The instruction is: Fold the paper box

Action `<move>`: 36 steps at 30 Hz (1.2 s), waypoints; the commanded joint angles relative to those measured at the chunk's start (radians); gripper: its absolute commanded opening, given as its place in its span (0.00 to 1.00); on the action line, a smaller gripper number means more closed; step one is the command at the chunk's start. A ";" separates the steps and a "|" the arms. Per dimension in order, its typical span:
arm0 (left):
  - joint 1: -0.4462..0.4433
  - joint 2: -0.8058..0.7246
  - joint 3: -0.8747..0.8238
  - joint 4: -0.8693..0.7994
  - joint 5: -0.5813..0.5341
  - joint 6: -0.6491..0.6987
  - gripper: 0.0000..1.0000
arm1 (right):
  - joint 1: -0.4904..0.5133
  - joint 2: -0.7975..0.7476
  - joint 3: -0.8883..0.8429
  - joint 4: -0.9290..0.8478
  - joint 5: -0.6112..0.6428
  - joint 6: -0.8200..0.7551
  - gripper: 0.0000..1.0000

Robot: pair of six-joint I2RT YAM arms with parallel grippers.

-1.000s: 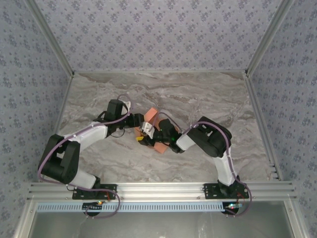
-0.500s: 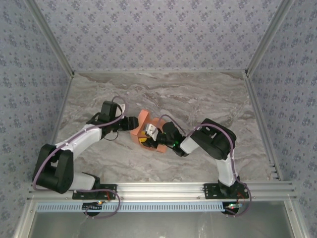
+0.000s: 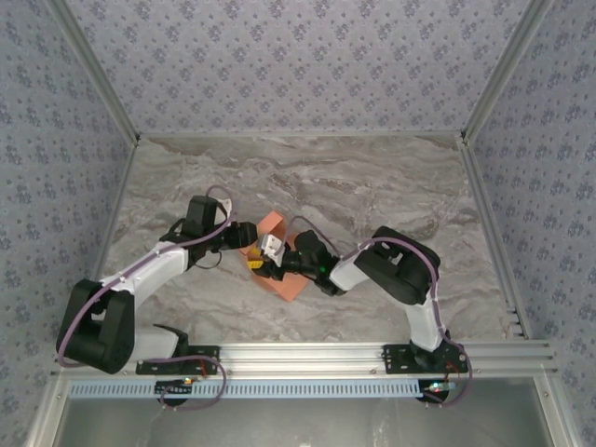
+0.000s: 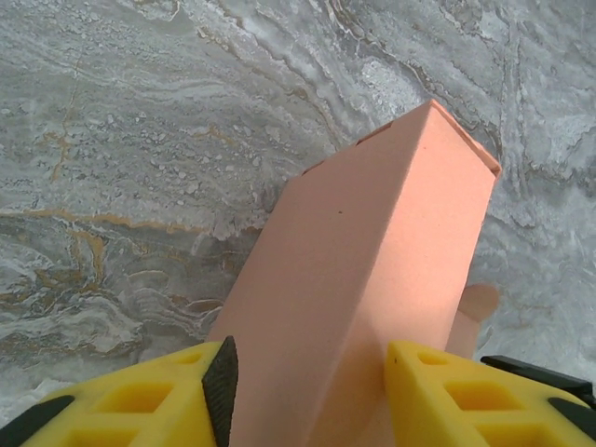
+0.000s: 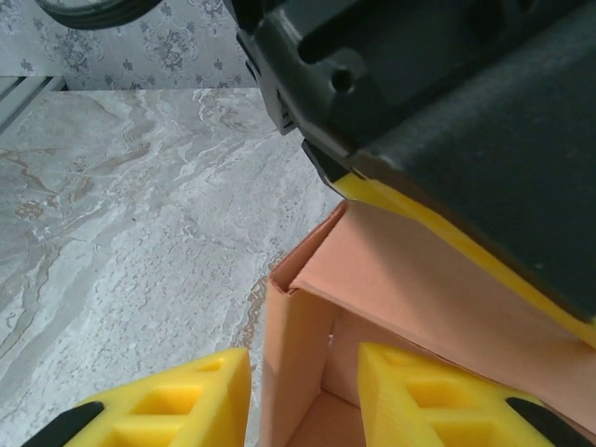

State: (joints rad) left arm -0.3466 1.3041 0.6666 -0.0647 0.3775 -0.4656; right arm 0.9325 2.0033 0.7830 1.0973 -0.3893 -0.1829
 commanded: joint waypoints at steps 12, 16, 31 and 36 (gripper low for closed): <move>0.003 0.022 -0.089 -0.002 -0.043 -0.160 0.39 | 0.066 0.109 0.100 0.155 0.150 0.091 0.47; 0.003 0.037 -0.103 0.008 -0.033 -0.177 0.39 | 0.064 0.124 0.117 0.175 0.149 0.105 0.45; -0.003 0.074 -0.112 0.065 0.038 -0.196 0.39 | 0.025 0.217 0.199 -0.011 -0.129 -0.006 0.24; -0.006 0.078 -0.107 0.065 0.038 -0.188 0.40 | -0.016 0.208 0.171 -0.030 -0.148 -0.007 0.28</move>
State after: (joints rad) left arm -0.3237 1.3308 0.5945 0.1444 0.3855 -0.6563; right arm 0.9131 2.1799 0.9520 1.1477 -0.4561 -0.1646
